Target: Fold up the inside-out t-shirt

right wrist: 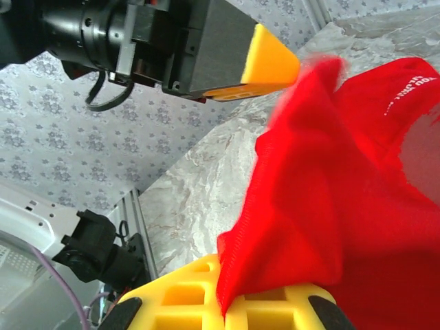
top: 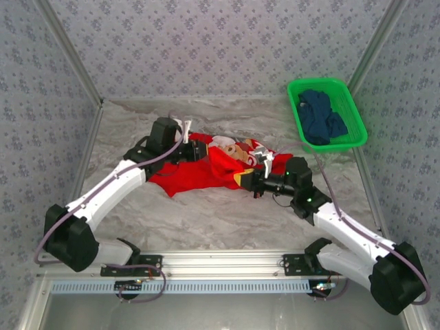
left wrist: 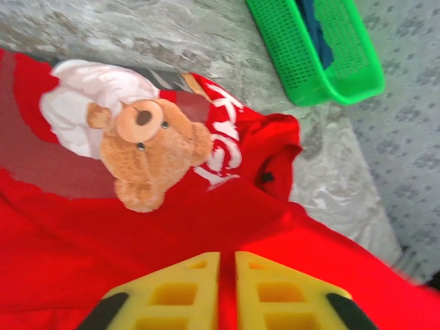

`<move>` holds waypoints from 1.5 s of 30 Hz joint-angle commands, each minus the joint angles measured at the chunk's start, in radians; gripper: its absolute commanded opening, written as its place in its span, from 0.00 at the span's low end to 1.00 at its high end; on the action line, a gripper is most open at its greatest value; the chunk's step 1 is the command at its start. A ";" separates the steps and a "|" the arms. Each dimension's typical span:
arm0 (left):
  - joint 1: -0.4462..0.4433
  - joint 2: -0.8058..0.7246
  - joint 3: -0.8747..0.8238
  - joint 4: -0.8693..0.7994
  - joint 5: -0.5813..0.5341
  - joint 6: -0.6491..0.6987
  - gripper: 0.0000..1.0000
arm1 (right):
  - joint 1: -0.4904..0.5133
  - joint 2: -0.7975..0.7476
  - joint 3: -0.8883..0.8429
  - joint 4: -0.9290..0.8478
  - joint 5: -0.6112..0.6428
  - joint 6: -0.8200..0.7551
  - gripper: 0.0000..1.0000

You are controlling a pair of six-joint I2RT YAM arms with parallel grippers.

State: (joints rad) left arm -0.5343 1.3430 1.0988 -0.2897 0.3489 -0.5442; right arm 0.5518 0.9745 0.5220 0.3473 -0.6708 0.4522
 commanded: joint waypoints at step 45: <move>-0.089 -0.085 -0.258 0.525 0.193 -0.248 0.00 | 0.051 -0.175 -0.159 -0.091 0.367 -0.005 0.00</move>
State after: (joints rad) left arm -0.6388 1.3460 0.8665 0.1043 0.5526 -0.7910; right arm 0.5663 0.8440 0.3687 0.3771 -0.4541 0.4961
